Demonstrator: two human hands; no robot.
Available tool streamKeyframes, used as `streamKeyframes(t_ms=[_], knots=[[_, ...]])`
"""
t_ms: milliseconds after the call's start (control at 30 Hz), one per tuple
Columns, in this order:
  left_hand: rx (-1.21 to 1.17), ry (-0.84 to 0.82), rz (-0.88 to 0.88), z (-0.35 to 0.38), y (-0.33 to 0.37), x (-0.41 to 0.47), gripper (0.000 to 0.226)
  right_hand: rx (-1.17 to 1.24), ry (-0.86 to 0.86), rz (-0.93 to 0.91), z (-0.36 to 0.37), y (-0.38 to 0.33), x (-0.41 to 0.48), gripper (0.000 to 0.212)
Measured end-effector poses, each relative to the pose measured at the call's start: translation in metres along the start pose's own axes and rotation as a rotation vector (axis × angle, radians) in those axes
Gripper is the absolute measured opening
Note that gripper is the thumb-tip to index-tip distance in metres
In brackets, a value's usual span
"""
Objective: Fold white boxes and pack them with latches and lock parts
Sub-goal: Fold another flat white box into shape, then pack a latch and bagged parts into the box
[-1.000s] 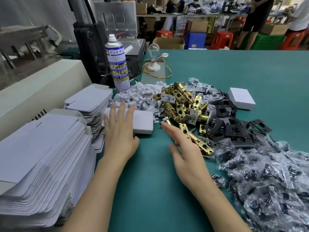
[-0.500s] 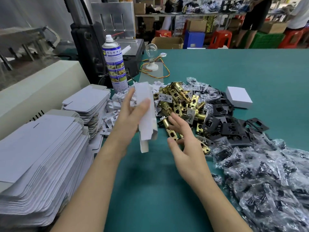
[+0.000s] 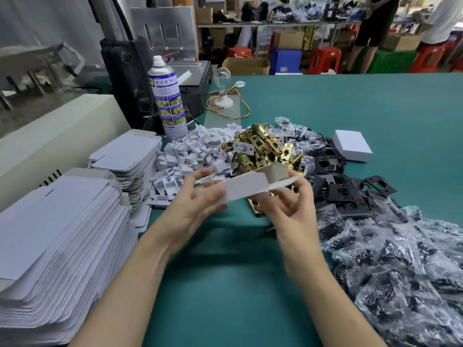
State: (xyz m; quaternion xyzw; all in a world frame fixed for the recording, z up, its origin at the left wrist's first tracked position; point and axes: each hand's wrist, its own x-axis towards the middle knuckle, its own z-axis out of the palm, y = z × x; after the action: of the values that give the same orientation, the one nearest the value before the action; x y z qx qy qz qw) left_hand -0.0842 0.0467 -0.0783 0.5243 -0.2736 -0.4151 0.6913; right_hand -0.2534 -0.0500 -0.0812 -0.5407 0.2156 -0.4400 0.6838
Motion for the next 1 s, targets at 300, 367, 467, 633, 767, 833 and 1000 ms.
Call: streamKeyframes(t_ms=[300, 367, 467, 633, 767, 833, 1000], knots=[[0.67, -0.156, 0.18, 0.007, -0.007, -0.007, 0.078, -0.116, -0.093, -0.071, 0.006, -0.002, -0.006, 0.044], [0.512, -0.144, 0.148, 0.005, -0.004, -0.007, 0.074, -0.092, -0.078, -0.061, 0.004, -0.003, -0.005, 0.041], [0.419, -0.065, 0.129, 0.003, -0.002, -0.002, 0.057, -0.062, -0.111, -0.011, 0.001, -0.002, -0.002, 0.035], [0.281, 0.071, 0.245, -0.003, -0.009, -0.004, 0.039, -0.47, -0.001, -0.189, -0.006, -0.004, -0.002, 0.023], [0.242, 0.08, 0.281, -0.009, -0.011, -0.011, 0.053, -1.071, 0.179, -0.306, -0.018, -0.005, 0.006, 0.024], [0.317, 0.03, 0.24, -0.007, -0.012, -0.013, 0.051, -1.244, 0.153, -0.234, -0.019, -0.002, 0.008, 0.032], [0.4, -0.071, 0.193, 0.0, -0.009, -0.013, 0.052, -1.355, 0.098, -0.189, -0.018, 0.002, 0.012, 0.044]])
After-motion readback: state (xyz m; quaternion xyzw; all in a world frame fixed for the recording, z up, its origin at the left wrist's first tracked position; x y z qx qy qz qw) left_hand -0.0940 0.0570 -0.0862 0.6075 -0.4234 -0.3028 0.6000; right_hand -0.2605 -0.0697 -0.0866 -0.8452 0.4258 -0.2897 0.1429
